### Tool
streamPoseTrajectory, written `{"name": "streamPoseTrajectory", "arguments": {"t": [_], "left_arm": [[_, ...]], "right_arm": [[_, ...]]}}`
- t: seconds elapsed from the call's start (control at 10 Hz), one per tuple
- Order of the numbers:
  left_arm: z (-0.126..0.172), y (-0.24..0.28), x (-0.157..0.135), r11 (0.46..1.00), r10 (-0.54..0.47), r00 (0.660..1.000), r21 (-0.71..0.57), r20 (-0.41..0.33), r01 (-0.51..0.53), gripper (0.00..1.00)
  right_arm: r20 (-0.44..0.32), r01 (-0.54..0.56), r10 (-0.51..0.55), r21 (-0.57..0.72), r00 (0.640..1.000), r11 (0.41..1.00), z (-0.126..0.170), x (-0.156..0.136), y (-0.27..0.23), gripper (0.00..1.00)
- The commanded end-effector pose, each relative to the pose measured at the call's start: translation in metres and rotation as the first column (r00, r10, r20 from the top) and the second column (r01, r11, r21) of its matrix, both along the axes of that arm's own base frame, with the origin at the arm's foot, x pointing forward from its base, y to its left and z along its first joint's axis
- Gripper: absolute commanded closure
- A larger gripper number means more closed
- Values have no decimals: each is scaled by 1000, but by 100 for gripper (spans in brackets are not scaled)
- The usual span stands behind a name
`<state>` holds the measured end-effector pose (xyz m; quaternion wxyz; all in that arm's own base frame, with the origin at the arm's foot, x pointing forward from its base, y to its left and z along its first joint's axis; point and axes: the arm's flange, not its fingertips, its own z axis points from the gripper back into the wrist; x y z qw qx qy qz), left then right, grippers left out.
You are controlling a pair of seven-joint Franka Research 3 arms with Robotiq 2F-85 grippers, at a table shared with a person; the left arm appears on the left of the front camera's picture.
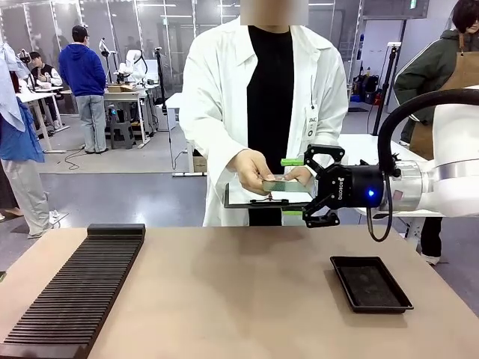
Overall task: Inspect the PCB.
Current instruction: Pick up the Blank PCB that the human is holding.
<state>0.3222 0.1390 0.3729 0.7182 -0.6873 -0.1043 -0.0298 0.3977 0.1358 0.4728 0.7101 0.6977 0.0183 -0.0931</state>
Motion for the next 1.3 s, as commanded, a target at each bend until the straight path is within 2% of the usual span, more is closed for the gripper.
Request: {"name": "streamPoseTrajectory", "arguments": {"t": [0.0,0.1,0.2,0.3,0.6,0.7,1.2], "left_arm": [[4,0,-3,1000,-6,1000,7,-10,6,0],[4,0,-3,1000,-6,1000,7,-10,6,0],[4,0,-3,1000,-6,1000,7,-10,6,0],[4,0,-3,1000,-6,1000,7,-10,6,0],[4,0,-3,1000,-6,1000,7,-10,6,0],[4,0,-3,1000,-6,1000,7,-10,6,0],[4,0,-3,1000,-6,1000,7,-10,6,0]], "right_arm": [[-56,19,-16,64,998,998,-3,0,5,20],[-62,3,0,51,998,999,-7,-2,7,72],[-65,15,-11,61,998,998,-8,-1,6,79],[-67,18,-14,65,998,998,-8,-1,5,100],[-76,27,-21,77,997,997,-7,-1,3,98],[-80,26,-20,77,997,997,-8,-1,4,100],[-83,16,-11,68,996,998,-8,-1,6,100]]}}
